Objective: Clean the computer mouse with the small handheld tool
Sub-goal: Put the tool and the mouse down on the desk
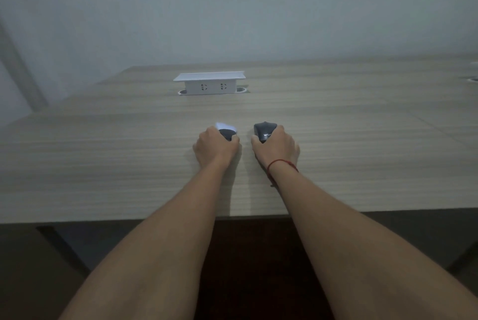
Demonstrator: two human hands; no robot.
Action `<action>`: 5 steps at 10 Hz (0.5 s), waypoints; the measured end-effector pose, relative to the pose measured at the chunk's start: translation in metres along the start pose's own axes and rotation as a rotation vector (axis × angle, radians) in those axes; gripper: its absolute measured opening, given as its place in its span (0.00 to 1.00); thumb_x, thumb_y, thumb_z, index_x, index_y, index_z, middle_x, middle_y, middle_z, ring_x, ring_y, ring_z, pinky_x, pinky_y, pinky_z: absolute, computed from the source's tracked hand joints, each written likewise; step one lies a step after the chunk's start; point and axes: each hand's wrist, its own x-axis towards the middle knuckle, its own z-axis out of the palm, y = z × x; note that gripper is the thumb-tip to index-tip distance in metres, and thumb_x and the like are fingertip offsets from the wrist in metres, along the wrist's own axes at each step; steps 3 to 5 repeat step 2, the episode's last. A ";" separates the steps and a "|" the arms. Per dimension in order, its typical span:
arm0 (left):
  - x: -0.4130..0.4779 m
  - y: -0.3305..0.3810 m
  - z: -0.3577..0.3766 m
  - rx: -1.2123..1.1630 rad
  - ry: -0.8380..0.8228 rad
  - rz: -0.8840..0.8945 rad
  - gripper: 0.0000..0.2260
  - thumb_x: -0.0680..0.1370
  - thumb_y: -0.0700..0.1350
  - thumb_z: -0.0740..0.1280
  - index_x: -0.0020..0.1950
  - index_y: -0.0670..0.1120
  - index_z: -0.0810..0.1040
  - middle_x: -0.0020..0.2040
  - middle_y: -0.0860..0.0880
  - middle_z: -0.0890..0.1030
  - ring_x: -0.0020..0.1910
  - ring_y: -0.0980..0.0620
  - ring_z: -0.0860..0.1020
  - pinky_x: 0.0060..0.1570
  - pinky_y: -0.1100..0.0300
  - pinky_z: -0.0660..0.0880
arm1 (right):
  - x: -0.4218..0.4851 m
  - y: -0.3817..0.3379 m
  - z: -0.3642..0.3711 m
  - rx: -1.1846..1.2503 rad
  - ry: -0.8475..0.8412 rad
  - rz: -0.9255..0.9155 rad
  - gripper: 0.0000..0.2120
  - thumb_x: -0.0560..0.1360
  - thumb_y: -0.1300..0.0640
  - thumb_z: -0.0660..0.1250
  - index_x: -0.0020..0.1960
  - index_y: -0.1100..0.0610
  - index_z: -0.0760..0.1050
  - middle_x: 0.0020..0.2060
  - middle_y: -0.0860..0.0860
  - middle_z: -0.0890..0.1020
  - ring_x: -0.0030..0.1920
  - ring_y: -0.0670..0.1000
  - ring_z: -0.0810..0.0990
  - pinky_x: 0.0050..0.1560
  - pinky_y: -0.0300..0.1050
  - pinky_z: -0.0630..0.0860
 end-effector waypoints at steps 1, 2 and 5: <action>-0.005 -0.002 -0.002 -0.054 0.010 0.015 0.20 0.70 0.57 0.68 0.49 0.40 0.78 0.48 0.43 0.82 0.51 0.41 0.80 0.53 0.51 0.76 | -0.006 0.001 -0.003 0.029 0.010 -0.015 0.25 0.71 0.41 0.67 0.58 0.59 0.72 0.53 0.55 0.82 0.57 0.57 0.78 0.63 0.51 0.69; -0.015 -0.005 -0.005 -0.027 0.019 0.027 0.23 0.70 0.60 0.68 0.52 0.41 0.78 0.52 0.43 0.81 0.55 0.42 0.78 0.54 0.51 0.73 | -0.016 0.006 -0.009 0.005 -0.007 -0.030 0.28 0.68 0.38 0.69 0.56 0.58 0.72 0.51 0.54 0.82 0.55 0.57 0.78 0.61 0.51 0.72; -0.015 -0.005 -0.005 -0.027 0.019 0.027 0.23 0.70 0.60 0.68 0.52 0.41 0.78 0.52 0.43 0.81 0.55 0.42 0.78 0.54 0.51 0.73 | -0.016 0.006 -0.009 0.005 -0.007 -0.030 0.28 0.68 0.38 0.69 0.56 0.58 0.72 0.51 0.54 0.82 0.55 0.57 0.78 0.61 0.51 0.72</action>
